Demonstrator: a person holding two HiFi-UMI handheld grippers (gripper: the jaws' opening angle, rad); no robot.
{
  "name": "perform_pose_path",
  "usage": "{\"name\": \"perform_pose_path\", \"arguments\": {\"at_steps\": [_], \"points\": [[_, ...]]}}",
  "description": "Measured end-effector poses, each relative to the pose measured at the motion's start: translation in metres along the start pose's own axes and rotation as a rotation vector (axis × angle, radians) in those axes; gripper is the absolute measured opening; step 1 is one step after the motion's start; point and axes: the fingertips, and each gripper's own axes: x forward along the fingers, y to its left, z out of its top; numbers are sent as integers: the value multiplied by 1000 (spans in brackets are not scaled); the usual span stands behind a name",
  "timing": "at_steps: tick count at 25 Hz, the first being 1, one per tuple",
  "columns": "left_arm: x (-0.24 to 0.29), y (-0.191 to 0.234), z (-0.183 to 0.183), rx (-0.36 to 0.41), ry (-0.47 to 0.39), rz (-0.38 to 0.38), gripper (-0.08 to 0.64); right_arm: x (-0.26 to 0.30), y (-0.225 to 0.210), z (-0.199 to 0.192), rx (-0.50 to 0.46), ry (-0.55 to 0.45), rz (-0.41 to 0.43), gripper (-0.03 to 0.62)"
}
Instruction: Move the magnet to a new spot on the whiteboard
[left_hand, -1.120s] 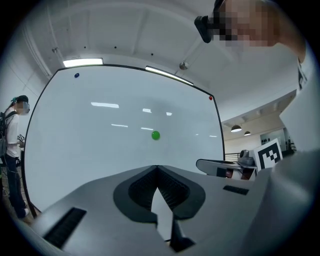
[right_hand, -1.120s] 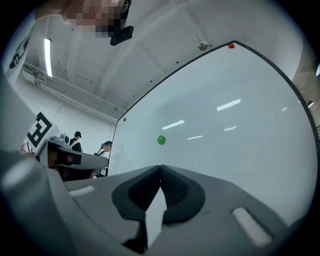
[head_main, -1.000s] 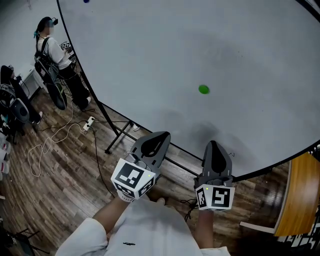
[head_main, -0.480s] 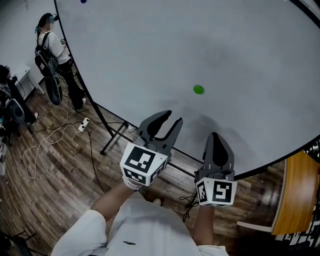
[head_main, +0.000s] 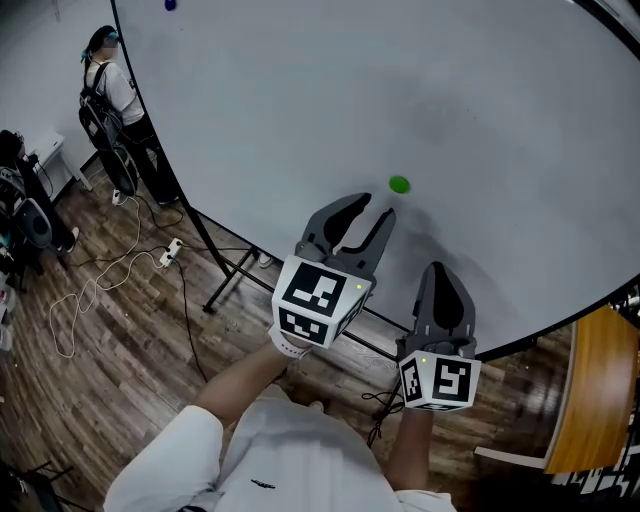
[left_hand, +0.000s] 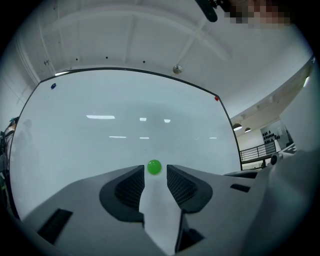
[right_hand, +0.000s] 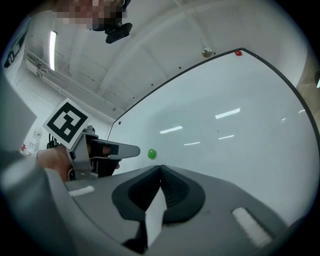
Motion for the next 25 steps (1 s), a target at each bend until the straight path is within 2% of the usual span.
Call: {"name": "perform_pose_path", "arguments": {"at_steps": [8,15,25], "points": [[24,-2,2,12,10,20,126,0,-7,0,-1,5,-14,6],[45,-1,-1,-14,11,30,126,6,-17,-4,0,16,-23,6],[54,0,-4,-6,17,130,126,3,-26,-9,21,7,-27,6]]}}
